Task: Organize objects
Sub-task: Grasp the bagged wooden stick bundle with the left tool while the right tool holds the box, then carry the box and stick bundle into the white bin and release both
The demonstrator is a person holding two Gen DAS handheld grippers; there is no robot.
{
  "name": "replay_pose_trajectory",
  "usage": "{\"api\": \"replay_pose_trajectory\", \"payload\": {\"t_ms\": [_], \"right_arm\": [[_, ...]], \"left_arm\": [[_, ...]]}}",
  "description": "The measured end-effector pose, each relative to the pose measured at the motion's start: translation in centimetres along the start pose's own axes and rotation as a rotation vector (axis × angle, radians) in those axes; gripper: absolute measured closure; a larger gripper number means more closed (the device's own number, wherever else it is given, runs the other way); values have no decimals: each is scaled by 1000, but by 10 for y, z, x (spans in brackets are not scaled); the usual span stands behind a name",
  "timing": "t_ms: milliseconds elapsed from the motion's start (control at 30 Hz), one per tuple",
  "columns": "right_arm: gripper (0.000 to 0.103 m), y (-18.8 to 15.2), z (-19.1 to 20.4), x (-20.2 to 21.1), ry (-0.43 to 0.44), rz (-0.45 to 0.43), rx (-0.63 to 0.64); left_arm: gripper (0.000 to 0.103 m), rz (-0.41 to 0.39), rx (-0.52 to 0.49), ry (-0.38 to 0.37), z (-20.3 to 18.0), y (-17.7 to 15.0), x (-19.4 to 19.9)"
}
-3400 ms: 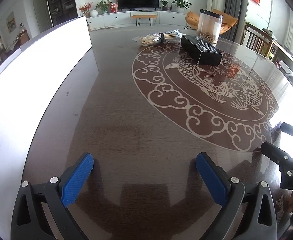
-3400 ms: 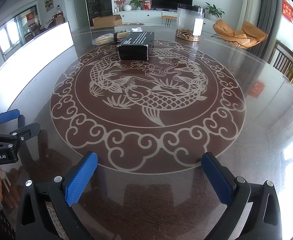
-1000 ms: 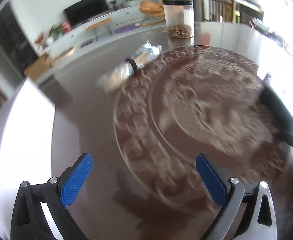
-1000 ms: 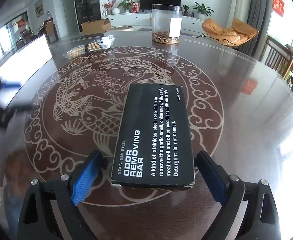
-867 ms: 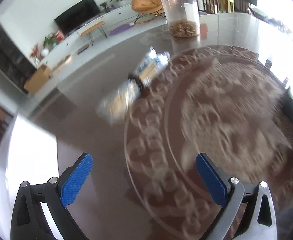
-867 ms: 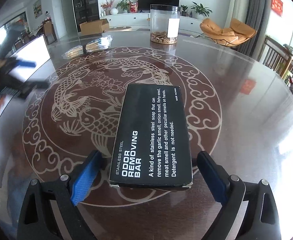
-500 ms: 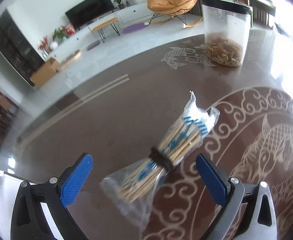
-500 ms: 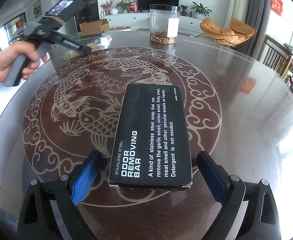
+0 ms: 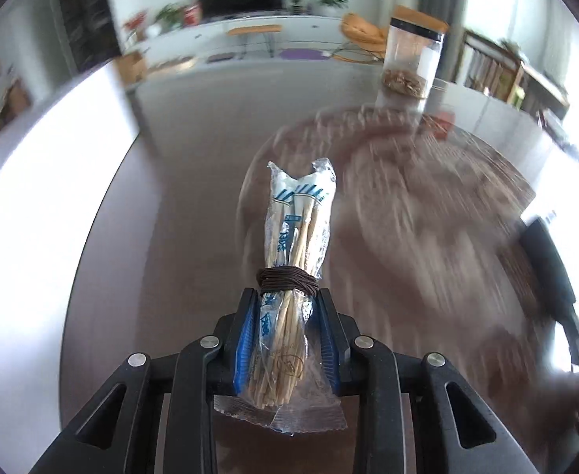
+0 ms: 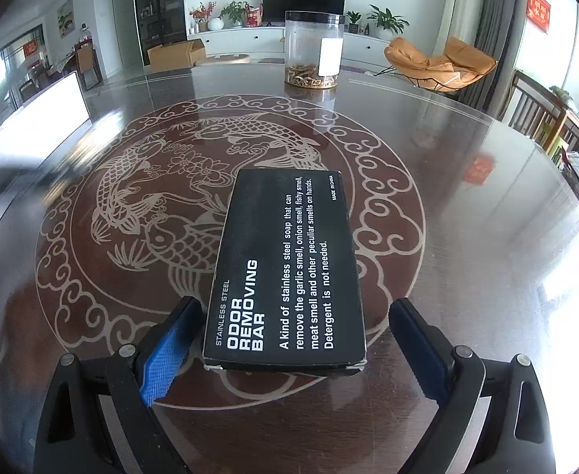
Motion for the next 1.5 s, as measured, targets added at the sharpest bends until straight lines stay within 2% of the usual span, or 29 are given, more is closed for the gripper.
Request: {"api": "replay_pose_trajectory", "payload": {"t_ms": [33, 100, 133, 167, 233, 300, 367, 400, 433, 467, 500, 533, 567, 700, 800, 900, 967, 1033, 1133, 1200, 1300, 1400, 1500], "right_arm": [[7, 0, 0, 0, 0, 0, 2], [7, 1, 0, -1, 2, 1, 2], [7, 1, -1, -1, 8, 3, 1], [7, 1, -1, -1, 12, 4, 0], [6, 1, -1, -3, 30, 9, -8], [0, 1, -1, -7, 48, 29, -14], [0, 1, -1, -8, 53, 51, -2], [0, 3, 0, -9, 60, 74, 7], [0, 5, 2, -12, 76, 120, 28], [0, 8, 3, -15, 90, 162, 48], [5, 13, 4, -19, 105, 196, 63], [15, 20, 3, -22, 118, 215, 70], [46, 28, 0, -23, 108, 209, 74], [45, 43, 0, -27, 106, 239, 93], [45, 48, 19, -13, 154, 230, 104], [45, 69, 60, 8, 225, 188, 127], [45, 91, 100, 21, 276, 150, 149], [45, 119, 147, 33, 334, 110, 182], [45, 156, 238, 60, 444, 42, 255], [45, 173, 297, 78, 514, 8, 306], [45, 194, 385, 90, 594, -27, 388], [45, 201, 458, 74, 583, -38, 499], [44, 189, 504, 29, 540, 34, 566]], "left_arm": [[68, -3, 20, 1, 4, -17, 10], [47, -5, 26, 6, 9, -41, 23], [30, -3, 22, -6, 9, -46, 25], [24, 1, 12, -17, 9, -50, 24], [21, 5, -22, 4, 7, -47, 19], [14, 3, -80, 15, 1, -39, 14], [11, 6, -115, 19, -4, -30, 9], [13, 9, -118, 9, -6, -31, 9], [30, 10, -113, -13, -9, -29, 8], [52, -4, -94, -33, -10, -25, 10], [66, -13, -92, -23, -11, -23, 12], [73, -17, -86, -24, -13, -22, 12], [74, -20, -75, -14, -14, -22, 12], [75, -41, 45, -57, -5, -36, 27], [75, -101, 140, -82, 11, -34, 56], [75, -181, 266, -128, 44, -19, 97], [75, -242, 328, -123, 74, -4, 125], [75, -289, 376, -94, 113, 9, 151], [75, -316, 438, 28, 191, 12, 176], [75, -294, 471, 95, 230, 2, 179], [75, -224, 527, 150, 273, -20, 165], [75, -140, 547, 156, 288, -41, 144], [74, -54, 531, 140, 283, -50, 119]]}}
Point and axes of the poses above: each gripper's, at about its wrist camera, not at the fingertips, and x roughly against the way its jaws point, z to its left, y to its top, the point moved 9 cm from there along -x, roughly the way its jaws point, and after that the axes turned 5 degrees about y, right-handed, at the moved point
